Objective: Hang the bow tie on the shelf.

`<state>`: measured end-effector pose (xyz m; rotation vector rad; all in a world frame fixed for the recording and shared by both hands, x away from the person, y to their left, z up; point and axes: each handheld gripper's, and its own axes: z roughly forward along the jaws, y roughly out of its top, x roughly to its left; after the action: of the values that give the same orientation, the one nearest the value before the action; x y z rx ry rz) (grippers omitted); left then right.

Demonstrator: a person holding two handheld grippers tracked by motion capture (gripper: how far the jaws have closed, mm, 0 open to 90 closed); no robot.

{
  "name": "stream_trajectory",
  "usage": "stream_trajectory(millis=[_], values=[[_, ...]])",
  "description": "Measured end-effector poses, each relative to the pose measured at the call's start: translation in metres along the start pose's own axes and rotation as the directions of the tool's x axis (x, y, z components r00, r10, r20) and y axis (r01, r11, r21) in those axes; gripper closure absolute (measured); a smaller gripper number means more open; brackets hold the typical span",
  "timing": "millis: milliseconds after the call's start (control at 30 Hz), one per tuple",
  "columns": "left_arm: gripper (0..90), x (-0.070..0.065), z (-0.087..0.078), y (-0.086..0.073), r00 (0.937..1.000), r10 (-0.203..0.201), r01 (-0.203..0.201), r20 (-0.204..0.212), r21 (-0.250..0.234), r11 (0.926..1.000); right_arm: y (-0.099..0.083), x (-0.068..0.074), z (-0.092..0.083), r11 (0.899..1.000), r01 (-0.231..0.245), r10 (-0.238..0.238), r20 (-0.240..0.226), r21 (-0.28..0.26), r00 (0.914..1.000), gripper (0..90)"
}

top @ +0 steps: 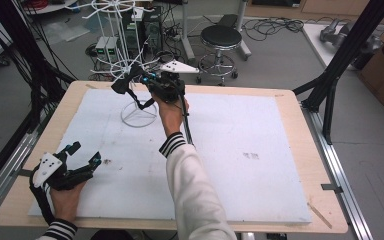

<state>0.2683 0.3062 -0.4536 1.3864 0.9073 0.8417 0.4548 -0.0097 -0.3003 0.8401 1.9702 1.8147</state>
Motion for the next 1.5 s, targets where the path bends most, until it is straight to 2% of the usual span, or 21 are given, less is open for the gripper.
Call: stream_trajectory(millis=[233, 500, 933, 1300, 1500], values=[[16.6, 0.000, 0.000, 0.000, 1.0000, -0.002, 0.002, 0.000, -0.001, 1.0000, -0.007, -0.006, 0.012, 1.000, -0.007, 0.007, 0.016, 0.026, 0.9999, 87.5], [16.6, 0.000, 0.000, 0.000, 1.0000, -0.001, 0.001, 0.000, 0.002, 1.0000, -0.012, -0.007, 0.019, 0.999, 0.001, -0.001, 0.016, 0.047, 0.9999, 87.4], [16.6, 0.000, -0.001, 0.000, 1.0000, 0.004, -0.004, 0.000, 0.000, 1.0000, -0.011, -0.004, 0.018, 0.995, 0.031, -0.033, 0.025, 0.090, 0.9991, 81.9], [16.6, -0.001, 0.000, 0.000, 1.0000, 0.005, -0.005, -0.002, -0.004, 1.0000, -0.010, -0.003, 0.011, 0.995, 0.039, -0.043, 0.040, 0.093, 0.9983, 75.8], [16.6, -0.001, 0.000, 0.000, 1.0000, 0.008, -0.008, -0.003, -0.003, 1.0000, -0.007, 0.000, 0.004, 0.994, 0.047, -0.049, 0.017, 0.099, 0.9986, 70.1]])
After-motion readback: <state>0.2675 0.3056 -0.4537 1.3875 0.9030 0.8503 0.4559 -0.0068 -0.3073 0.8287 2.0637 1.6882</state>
